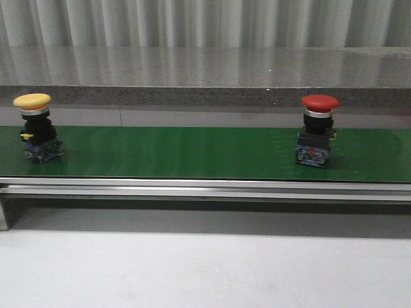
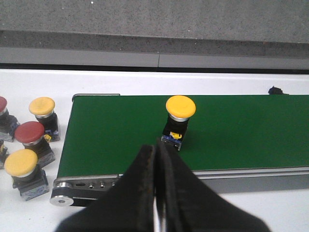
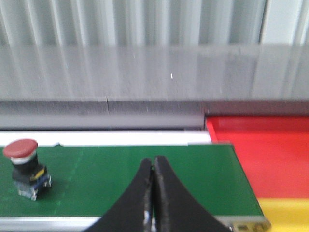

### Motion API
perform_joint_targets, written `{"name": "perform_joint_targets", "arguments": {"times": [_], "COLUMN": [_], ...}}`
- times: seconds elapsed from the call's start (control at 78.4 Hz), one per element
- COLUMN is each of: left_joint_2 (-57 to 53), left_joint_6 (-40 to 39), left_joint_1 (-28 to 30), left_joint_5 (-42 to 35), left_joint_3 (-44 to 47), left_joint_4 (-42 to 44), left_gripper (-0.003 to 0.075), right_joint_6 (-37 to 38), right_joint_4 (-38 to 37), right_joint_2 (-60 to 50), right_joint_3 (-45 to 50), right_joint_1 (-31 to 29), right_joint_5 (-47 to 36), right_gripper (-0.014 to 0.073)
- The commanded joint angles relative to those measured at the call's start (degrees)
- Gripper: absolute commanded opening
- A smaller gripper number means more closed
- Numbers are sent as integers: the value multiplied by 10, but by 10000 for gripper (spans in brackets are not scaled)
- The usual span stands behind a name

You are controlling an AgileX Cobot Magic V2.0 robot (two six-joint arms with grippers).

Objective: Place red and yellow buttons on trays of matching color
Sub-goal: 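Set the yellow button on the belt and release it, then grasp the red button at the belt's far end with the right gripper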

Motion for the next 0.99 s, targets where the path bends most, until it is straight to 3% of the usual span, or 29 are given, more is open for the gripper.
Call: {"name": "perform_joint_targets", "arguments": {"times": [0.0, 0.128, 0.446, 0.574, 0.599, 0.625, 0.727, 0.74, 0.804, 0.982], "left_joint_2": [-31, -50, -54, -54, -54, -54, -54, -54, -54, -54], "left_joint_6": [0, 0, 0, 0, 0, 0, 0, 0, 0, 0], "left_joint_1": [-5, -5, -5, -5, -5, -5, -5, -5, -5, -5], "left_joint_5": [-28, -27, -24, -24, -24, -24, -24, -24, -24, -24], "left_joint_3": [-7, -6, -5, -5, -5, -5, -5, -5, -5, -5], "left_joint_4": [-7, -7, -7, -7, -7, -7, -7, -7, -7, -7], "left_gripper": [-20, -20, -20, -20, -20, -20, -20, -20, -20, -20], "right_joint_6": [-1, -6, -7, -7, -7, -7, -7, -7, -9, -41], "right_joint_4": [-2, 2, 39, 59, 64, 66, 71, 72, 72, 92], "right_joint_2": [62, 133, 381, 462, 473, 494, 529, 541, 570, 651], "right_joint_3": [-75, -143, -319, -371, -377, -388, -413, -421, -440, -495], "right_joint_1": [0, 0, 47, 64, 66, 68, 73, 73, 73, 73], "right_joint_5": [52, 131, 226, 254, 257, 263, 280, 287, 306, 362], "right_gripper": [-67, -67, -53, 123, 174, 285, 475, 531, 552, 503]}}
